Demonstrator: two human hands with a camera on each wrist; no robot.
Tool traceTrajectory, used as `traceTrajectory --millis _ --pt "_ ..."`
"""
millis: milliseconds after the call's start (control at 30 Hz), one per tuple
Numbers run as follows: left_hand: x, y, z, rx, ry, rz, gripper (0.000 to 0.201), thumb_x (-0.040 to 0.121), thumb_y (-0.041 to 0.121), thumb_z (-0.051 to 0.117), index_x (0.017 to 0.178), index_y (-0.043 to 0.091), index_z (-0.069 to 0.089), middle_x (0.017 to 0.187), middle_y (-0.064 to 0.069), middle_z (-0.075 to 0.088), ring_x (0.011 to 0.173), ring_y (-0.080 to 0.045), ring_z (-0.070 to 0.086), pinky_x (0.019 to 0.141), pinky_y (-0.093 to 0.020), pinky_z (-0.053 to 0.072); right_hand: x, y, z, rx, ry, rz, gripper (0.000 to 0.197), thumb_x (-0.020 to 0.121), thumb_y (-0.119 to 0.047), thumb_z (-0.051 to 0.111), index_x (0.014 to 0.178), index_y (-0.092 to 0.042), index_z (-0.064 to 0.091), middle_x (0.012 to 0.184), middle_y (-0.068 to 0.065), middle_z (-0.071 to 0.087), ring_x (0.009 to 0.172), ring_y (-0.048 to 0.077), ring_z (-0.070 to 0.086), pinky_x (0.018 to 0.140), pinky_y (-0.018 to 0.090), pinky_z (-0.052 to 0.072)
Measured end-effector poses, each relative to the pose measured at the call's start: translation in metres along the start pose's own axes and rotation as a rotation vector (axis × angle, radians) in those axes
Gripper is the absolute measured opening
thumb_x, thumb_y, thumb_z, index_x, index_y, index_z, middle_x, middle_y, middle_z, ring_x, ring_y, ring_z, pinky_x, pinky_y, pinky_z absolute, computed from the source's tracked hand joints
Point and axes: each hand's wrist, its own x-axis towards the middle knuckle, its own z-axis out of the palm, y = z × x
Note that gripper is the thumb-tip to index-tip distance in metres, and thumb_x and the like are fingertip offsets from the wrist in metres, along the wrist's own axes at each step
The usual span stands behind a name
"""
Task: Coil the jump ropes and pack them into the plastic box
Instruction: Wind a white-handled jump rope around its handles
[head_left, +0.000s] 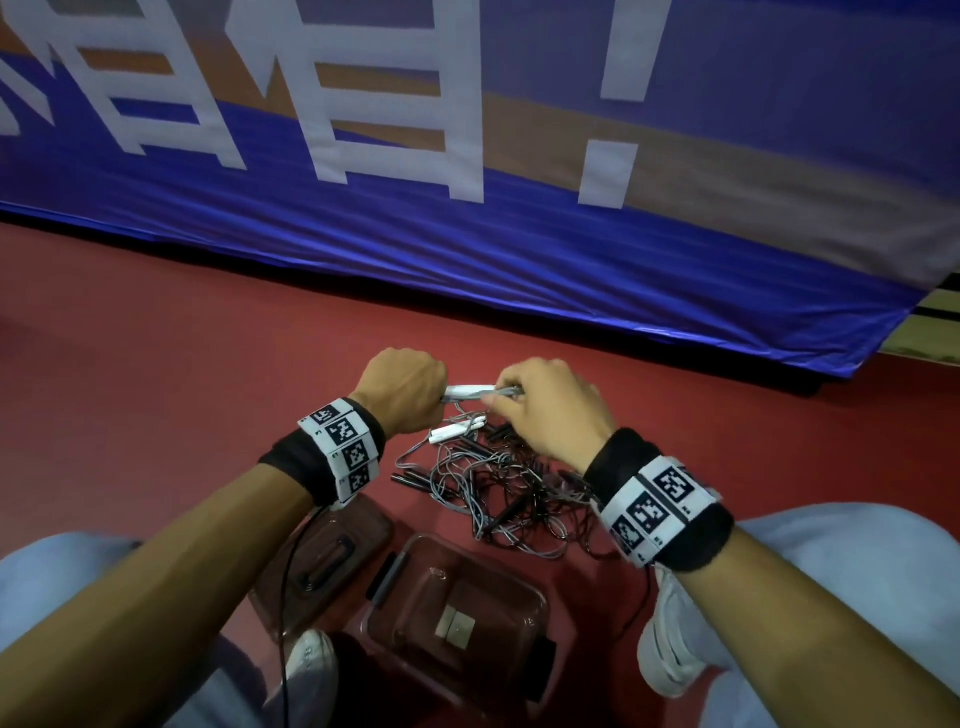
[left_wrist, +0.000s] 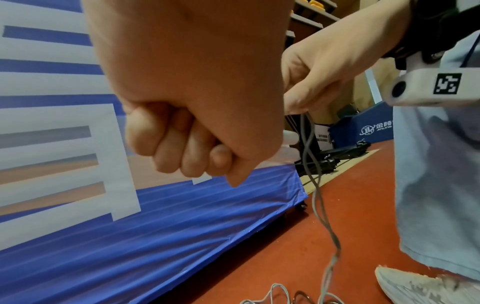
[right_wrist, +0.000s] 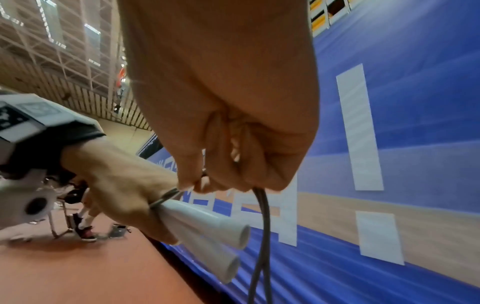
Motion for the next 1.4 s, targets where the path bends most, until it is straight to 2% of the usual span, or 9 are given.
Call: traceTrajectory --millis 233,367,500,667,833,1000,1167,1300,1400 --pt "0.004 -0.007 -0.016 0.035 0.098 0.222 0.019 0.081 0.027 0.052 0.066 0.016 0.051 0.069 -0.01 0.066 0.061 -0.036 0.063 0.056 -0.033 0.041 0.013 0.029 -0.021 -0.083 0.142 0.008 0.071 0.072 -0.087 0.061 0.065 -0.017 0.065 0.054 -0.002 0.056 0.053 0.016 0.052 0.054 0.03 0.042" --pt "0.004 -0.007 -0.026 0.026 0.205 0.304 0.017 0.076 0.029 0.056 0.065 0.015 0.057 0.06 -0.01 0.064 0.052 -0.035 0.061 0.051 -0.03 0.035 0.018 0.039 -0.041 0.333 -0.003 -0.057 0.064 0.068 -0.076 0.074 0.065 -0.012 0.071 0.062 0.017 0.056 0.055 0.012 0.04 0.056 0.031 0.03" --pt "0.0 -0.001 -0.033 -0.092 0.417 0.371 0.023 0.076 0.031 0.048 0.064 0.015 0.059 0.047 -0.006 0.056 0.036 -0.031 0.051 0.048 -0.024 0.026 0.02 0.043 -0.053 0.452 -0.174 -0.04 0.056 0.075 -0.068 0.071 0.075 -0.012 0.078 0.065 0.008 0.062 0.058 0.01 0.048 0.054 0.024 0.035" --pt "0.004 0.008 -0.043 -0.262 0.572 0.218 0.037 0.089 0.034 0.041 0.062 0.015 0.059 0.047 -0.006 0.054 0.037 -0.034 0.049 0.047 -0.026 0.028 0.024 0.035 -0.02 0.855 -0.225 0.065 0.029 0.104 -0.019 0.057 0.078 -0.008 0.065 0.048 -0.007 0.056 0.033 0.003 0.041 0.034 0.015 0.029" --pt "0.011 0.012 -0.047 -0.24 0.386 0.006 0.031 0.094 0.031 0.045 0.084 0.011 0.067 0.08 -0.017 0.067 0.073 -0.044 0.061 0.059 -0.037 0.032 0.024 0.007 0.013 1.008 -0.154 0.272 0.05 0.108 -0.042 0.045 0.069 -0.011 0.05 0.046 -0.004 0.03 0.031 0.006 0.02 0.034 0.017 0.017" --pt "0.024 0.022 -0.034 -0.279 0.256 -0.118 0.027 0.086 0.031 0.06 0.097 0.008 0.068 0.091 -0.017 0.066 0.082 -0.042 0.062 0.064 -0.037 0.037 0.021 -0.004 0.039 0.484 -0.01 0.164 0.049 0.111 -0.03 0.036 0.072 -0.008 0.056 0.061 0.013 0.054 0.051 0.026 0.052 0.051 0.033 0.036" --pt "0.031 0.02 -0.01 -0.242 0.154 -0.182 0.026 0.089 0.031 0.058 0.102 0.01 0.069 0.095 -0.013 0.069 0.085 -0.039 0.066 0.064 -0.036 0.039 0.013 -0.004 0.036 0.068 -0.065 -0.008 0.028 0.104 -0.021 0.045 0.077 -0.015 0.049 0.073 0.006 0.056 0.065 0.029 0.054 0.057 0.034 0.034" --pt "0.032 0.029 0.004 -0.176 0.073 -0.134 0.022 0.091 0.034 0.054 0.09 0.014 0.064 0.091 -0.008 0.07 0.077 -0.033 0.063 0.065 -0.034 0.04 0.009 0.002 0.024 -0.303 0.046 -0.068 0.02 0.106 -0.024 0.05 0.113 -0.015 0.066 0.107 0.011 0.068 0.098 0.038 0.065 0.069 0.036 0.036" --pt "0.032 0.038 0.007 -0.133 0.07 -0.043 0.021 0.093 0.029 0.048 0.079 0.016 0.056 0.075 -0.003 0.06 0.064 -0.027 0.051 0.062 -0.034 0.04 0.011 0.007 0.017 -0.383 0.133 -0.033 0.017 0.105 -0.028 0.054 0.108 -0.017 0.067 0.104 0.009 0.069 0.097 0.037 0.067 0.068 0.036 0.037"
